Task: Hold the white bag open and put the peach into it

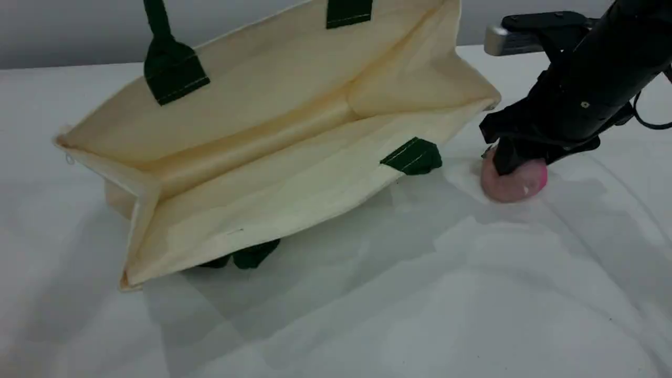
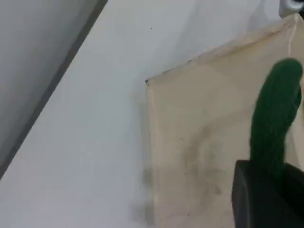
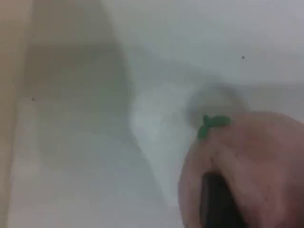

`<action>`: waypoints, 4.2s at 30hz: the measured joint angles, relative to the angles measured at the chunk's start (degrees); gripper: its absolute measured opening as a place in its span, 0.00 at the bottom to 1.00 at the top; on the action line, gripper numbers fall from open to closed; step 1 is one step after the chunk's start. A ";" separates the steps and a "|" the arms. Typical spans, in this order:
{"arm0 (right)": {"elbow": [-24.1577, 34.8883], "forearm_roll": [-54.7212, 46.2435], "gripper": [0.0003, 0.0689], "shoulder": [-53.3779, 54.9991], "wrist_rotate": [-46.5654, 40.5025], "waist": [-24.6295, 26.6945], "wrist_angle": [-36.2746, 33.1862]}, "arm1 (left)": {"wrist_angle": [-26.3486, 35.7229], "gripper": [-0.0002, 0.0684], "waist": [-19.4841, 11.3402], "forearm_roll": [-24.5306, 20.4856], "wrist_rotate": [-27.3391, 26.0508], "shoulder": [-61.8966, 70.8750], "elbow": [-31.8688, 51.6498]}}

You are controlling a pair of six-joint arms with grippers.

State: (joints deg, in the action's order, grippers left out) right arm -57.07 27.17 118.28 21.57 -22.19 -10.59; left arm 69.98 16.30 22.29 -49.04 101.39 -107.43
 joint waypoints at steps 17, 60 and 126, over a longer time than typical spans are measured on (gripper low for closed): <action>0.12 -5.73 0.45 -18.58 -0.05 10.82 -11.52 | -0.01 0.14 0.00 0.18 0.24 -0.47 0.00; 15.61 0.28 0.45 -30.60 1.04 -28.32 14.49 | -0.01 0.14 0.00 0.34 0.24 -0.47 0.00; -2.65 -2.72 0.86 -1.03 -4.24 -30.91 27.57 | 0.00 0.14 0.00 0.47 0.29 -0.47 0.00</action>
State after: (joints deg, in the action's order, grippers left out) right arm -59.72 24.45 117.24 17.33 -53.10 16.98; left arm 69.98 16.30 22.76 -48.74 100.92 -107.43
